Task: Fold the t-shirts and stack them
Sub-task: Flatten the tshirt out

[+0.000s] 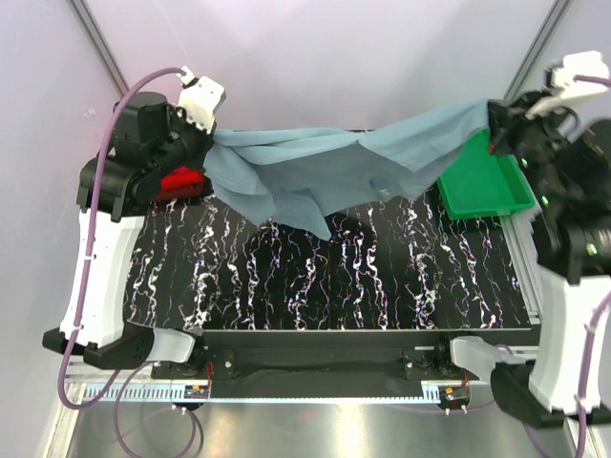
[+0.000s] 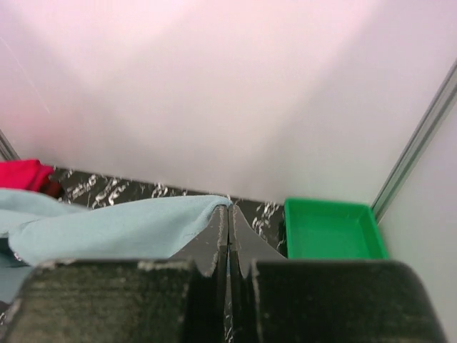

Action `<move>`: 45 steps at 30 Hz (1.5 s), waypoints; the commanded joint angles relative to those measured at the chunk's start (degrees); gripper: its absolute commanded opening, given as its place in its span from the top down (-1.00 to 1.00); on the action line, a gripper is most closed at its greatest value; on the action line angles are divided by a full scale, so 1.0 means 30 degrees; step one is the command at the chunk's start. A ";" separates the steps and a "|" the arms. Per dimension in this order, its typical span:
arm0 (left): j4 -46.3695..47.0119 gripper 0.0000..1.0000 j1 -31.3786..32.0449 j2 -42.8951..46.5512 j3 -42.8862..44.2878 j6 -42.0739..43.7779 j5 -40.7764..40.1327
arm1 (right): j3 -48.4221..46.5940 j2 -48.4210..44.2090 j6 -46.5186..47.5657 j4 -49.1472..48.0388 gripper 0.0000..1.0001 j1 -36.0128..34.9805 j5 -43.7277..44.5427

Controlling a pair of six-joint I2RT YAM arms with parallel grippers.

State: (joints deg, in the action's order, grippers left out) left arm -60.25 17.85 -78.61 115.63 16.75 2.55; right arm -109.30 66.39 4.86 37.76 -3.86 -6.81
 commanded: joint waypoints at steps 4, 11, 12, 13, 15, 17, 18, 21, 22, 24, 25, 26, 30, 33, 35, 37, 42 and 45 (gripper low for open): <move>0.0191 1.00 -0.0118 0.1300 -0.1160 0.1944 0.0056 | 0.0336 -0.1300 0.0984 -0.0047 1.00 0.0055 0.0803; 0.0452 1.00 -0.1610 -0.0979 -0.4085 0.1273 0.3134 | 0.4078 0.0275 0.0489 -0.1654 1.00 -0.0003 0.1040; 0.0686 1.00 -0.1758 -0.2319 -0.4208 0.1271 0.3600 | 0.4552 0.0688 0.0488 -0.2354 1.00 0.0026 0.0923; 0.0833 0.98 -0.1962 -0.3086 -0.4325 0.1242 0.3923 | 0.5050 0.1156 0.0720 -0.2825 1.00 0.0026 0.0777; 0.0866 0.89 -0.2461 -0.4901 -0.3832 0.1183 0.4364 | 0.6166 0.2999 0.0752 -0.3589 1.00 0.0055 0.0776; 0.0602 0.86 -0.2754 -0.8063 -0.2228 0.1067 0.5155 | 0.6546 0.5160 0.0752 -0.4204 1.00 0.0026 0.0367; 0.0165 0.80 -0.2987 -1.0308 -0.1463 0.1008 0.5360 | 0.6665 0.5812 0.0752 -0.4671 1.00 0.0055 0.0249; 0.0013 0.19 -0.3195 -1.3947 0.1293 0.0658 0.5305 | 0.6434 0.8420 0.0606 -0.5084 1.00 0.0055 -0.0307; 0.0450 0.11 -0.3195 -1.4572 0.1763 0.0250 0.4317 | 0.5910 0.9065 0.0548 -0.5057 1.00 0.0026 -0.0454; 0.0922 -0.11 -0.3195 -1.5744 0.3519 -0.0776 0.2735 | 0.5263 1.0532 0.0546 -0.4999 1.00 0.0026 -0.0542; 0.1010 -0.16 -0.3195 -1.5808 0.4048 -0.1186 0.2406 | 0.4622 1.0884 0.0547 -0.4969 1.00 0.0055 -0.0485; 0.0953 -0.23 -0.3137 -1.5722 0.4488 -0.1625 0.2345 | 0.4325 1.1409 0.0576 -0.4940 1.00 0.0026 -0.0542; 0.0718 -0.24 -0.2435 -1.2599 0.1806 -0.1222 0.3867 | 0.3941 1.1678 0.0431 -0.4939 1.00 0.0055 -0.0660; 0.1126 -0.24 -0.1206 -1.0399 -0.2002 0.0241 0.2907 | 0.4730 1.1270 0.0109 -0.5289 1.00 0.0055 -0.0894; 0.1420 -0.23 -0.0504 -0.9718 -0.4231 0.0799 0.2522 | 0.5288 1.0947 0.0020 -0.5291 1.00 0.0026 -0.1070; 0.1129 -0.22 -0.0120 -0.9306 -0.5577 0.1064 0.2462 | 0.5668 1.0684 0.0107 -0.5291 1.00 0.0055 -0.1158; 0.2356 -0.21 0.0730 -0.8835 -0.8833 0.1359 0.1439 | 0.6109 1.0243 0.0166 -0.5349 1.00 0.0026 -0.1099; 0.3176 -0.18 0.0819 -0.9506 -0.9540 0.1388 0.0562 | 0.6256 1.0184 0.0049 -0.5321 1.00 0.0055 -0.1246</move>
State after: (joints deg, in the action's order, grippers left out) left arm -55.16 20.67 -105.95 87.99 19.64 8.73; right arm -90.61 100.31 5.69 24.69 -3.86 -9.15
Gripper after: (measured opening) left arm 0.592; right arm 0.009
